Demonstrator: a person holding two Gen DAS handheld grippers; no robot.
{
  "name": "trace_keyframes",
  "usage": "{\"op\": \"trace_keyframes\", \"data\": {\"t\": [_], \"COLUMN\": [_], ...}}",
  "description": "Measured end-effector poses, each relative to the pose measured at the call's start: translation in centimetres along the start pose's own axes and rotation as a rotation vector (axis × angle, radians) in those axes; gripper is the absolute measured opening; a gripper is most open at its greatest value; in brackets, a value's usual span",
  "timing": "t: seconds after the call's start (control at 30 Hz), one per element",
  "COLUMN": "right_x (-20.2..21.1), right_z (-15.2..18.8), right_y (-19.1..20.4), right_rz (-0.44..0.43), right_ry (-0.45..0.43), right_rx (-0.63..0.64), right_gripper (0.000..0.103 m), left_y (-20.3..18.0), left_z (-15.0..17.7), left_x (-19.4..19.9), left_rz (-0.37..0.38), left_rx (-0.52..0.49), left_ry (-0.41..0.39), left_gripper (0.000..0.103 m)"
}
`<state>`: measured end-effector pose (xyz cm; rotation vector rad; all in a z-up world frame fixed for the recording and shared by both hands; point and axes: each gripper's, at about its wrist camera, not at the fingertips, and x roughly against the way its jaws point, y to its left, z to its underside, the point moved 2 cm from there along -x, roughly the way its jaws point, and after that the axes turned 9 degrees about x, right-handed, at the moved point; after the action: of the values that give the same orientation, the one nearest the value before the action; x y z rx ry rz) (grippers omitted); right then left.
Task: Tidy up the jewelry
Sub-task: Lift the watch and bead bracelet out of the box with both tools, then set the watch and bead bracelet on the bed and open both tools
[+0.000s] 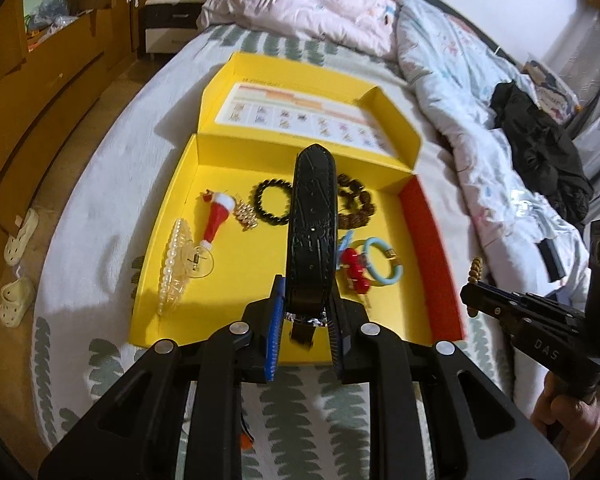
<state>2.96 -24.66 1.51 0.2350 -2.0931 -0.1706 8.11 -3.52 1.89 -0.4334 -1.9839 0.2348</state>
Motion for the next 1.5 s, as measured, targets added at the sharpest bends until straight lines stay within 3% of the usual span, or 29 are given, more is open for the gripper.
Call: {"op": "trace_keyframes", "data": {"t": [0.23, 0.47, 0.73, 0.83, 1.13, 1.5], "right_x": [4.6, 6.2, 4.1, 2.7, -0.6, -3.0], "right_z": [1.6, 5.1, 9.3, 10.0, 11.2, 12.1], "right_y": [-0.6, -2.6, -4.8, -5.7, -7.3, -7.5], "right_rz": [0.017, 0.064, 0.104, 0.124, 0.148, 0.17], "right_ry": [-0.047, -0.021, 0.067, 0.105, 0.19, 0.257], "right_rx": [-0.021, -0.06, -0.099, -0.111, -0.134, -0.133], "right_gripper": [0.011, 0.011, 0.011, 0.011, 0.012, 0.017], "left_y": [-1.9, -2.8, -2.9, -3.0, -3.0, -2.8], "left_z": [1.5, 4.8, 7.9, 8.5, 11.6, 13.4], "left_x": [3.7, 5.1, 4.3, 3.4, -0.7, -3.5], "left_rz": [0.028, 0.049, 0.028, -0.011, -0.136, -0.192], "left_rx": [-0.049, -0.095, -0.109, -0.121, -0.199, -0.241], "left_ry": [-0.048, -0.026, -0.002, -0.002, 0.066, 0.142], "left_gripper": [0.02, 0.02, 0.02, 0.02, 0.02, 0.02]}}
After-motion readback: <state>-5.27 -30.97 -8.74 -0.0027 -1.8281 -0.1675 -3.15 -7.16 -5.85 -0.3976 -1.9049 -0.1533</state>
